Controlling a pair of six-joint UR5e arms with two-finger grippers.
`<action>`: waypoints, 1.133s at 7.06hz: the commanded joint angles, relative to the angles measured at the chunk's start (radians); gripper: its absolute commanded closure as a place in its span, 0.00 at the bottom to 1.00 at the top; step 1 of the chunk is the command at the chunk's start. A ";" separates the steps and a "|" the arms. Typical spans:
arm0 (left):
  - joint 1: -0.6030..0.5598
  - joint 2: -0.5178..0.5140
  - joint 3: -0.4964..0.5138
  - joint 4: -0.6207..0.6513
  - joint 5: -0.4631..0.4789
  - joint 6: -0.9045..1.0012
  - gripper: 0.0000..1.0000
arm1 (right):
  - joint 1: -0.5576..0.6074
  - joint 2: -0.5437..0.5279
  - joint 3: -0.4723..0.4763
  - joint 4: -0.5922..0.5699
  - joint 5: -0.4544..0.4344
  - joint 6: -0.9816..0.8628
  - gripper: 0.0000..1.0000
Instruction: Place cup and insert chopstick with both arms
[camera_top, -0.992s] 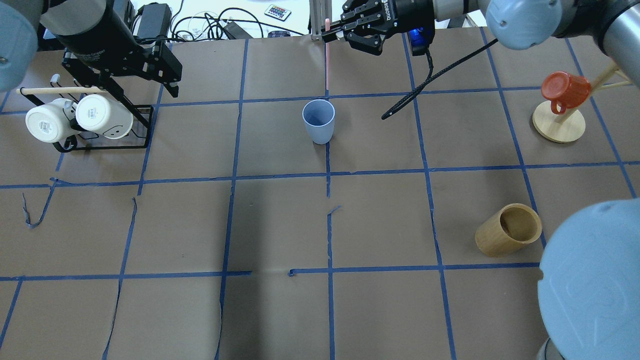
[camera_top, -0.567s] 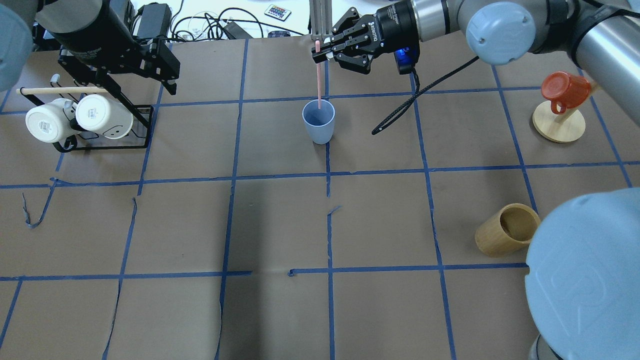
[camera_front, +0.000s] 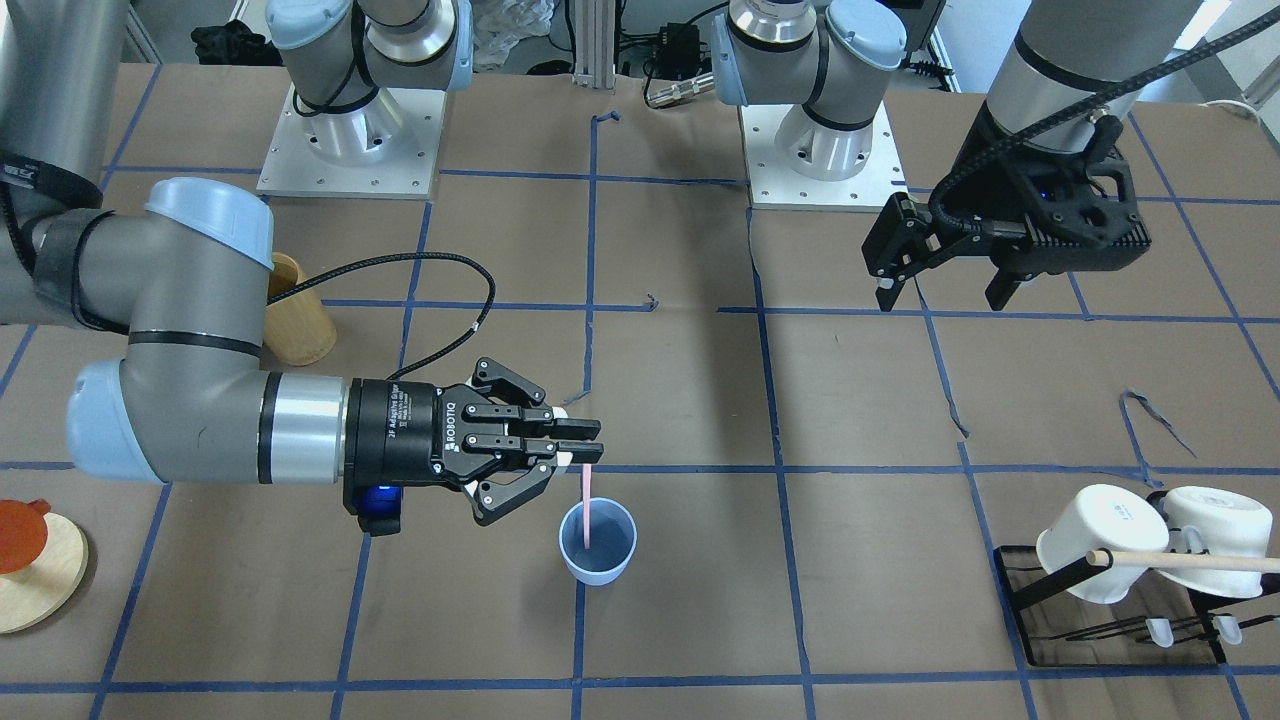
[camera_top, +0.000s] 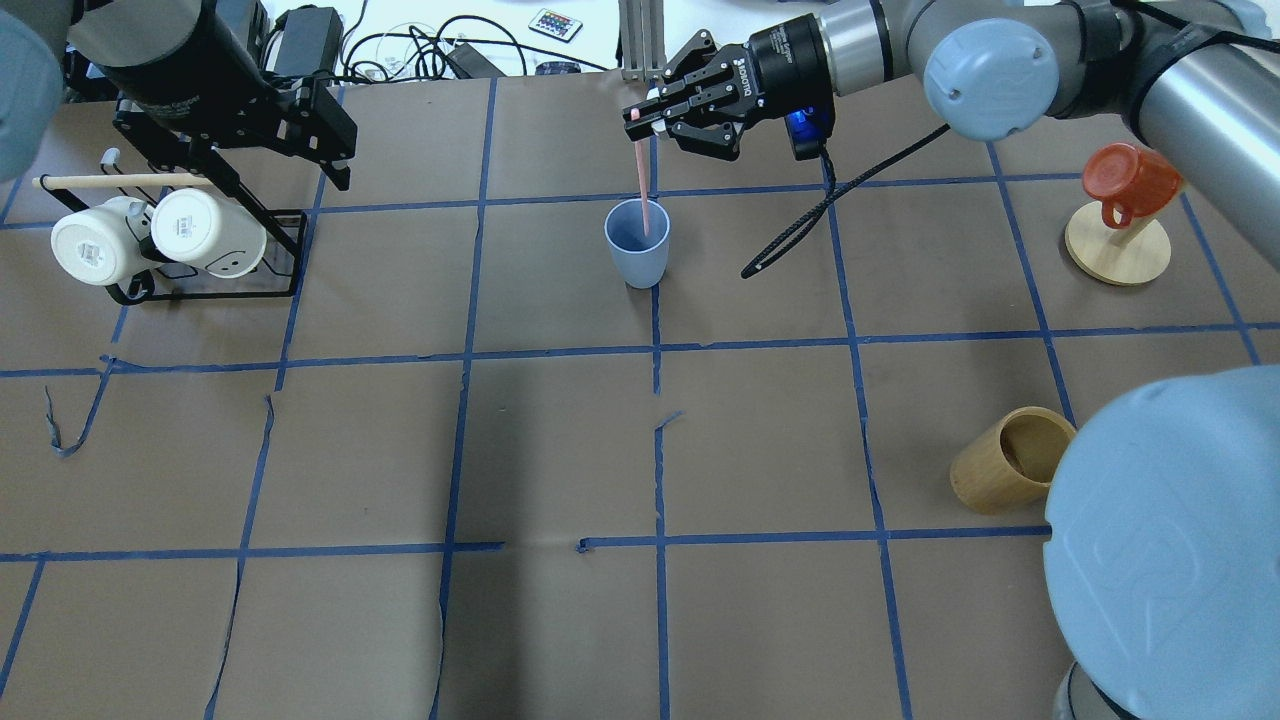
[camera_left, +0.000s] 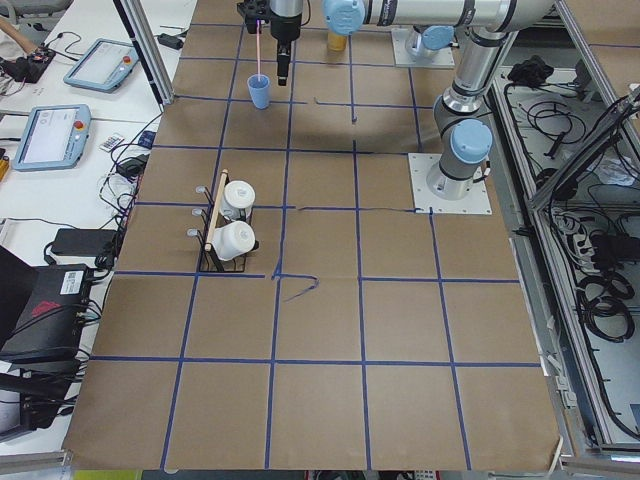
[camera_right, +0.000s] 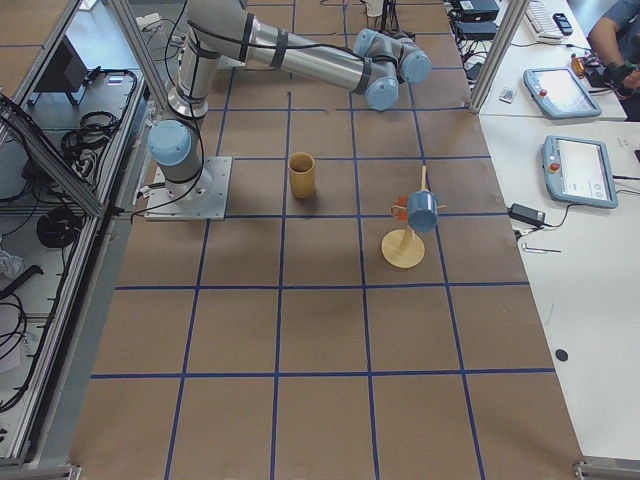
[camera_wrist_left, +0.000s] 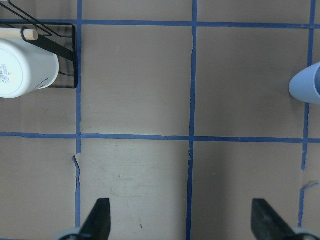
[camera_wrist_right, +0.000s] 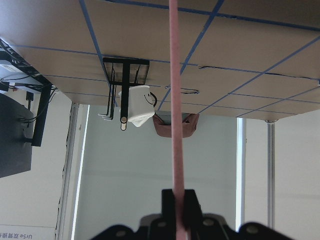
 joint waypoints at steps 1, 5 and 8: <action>0.004 -0.023 -0.003 0.001 0.022 -0.004 0.00 | 0.000 -0.007 -0.001 -0.007 -0.007 0.009 0.05; 0.019 0.025 -0.040 0.064 0.016 -0.026 0.00 | -0.001 -0.117 -0.007 -0.091 -0.337 0.058 0.05; 0.015 0.036 -0.084 0.069 0.016 -0.015 0.00 | -0.003 -0.211 -0.006 -0.067 -0.562 -0.055 0.01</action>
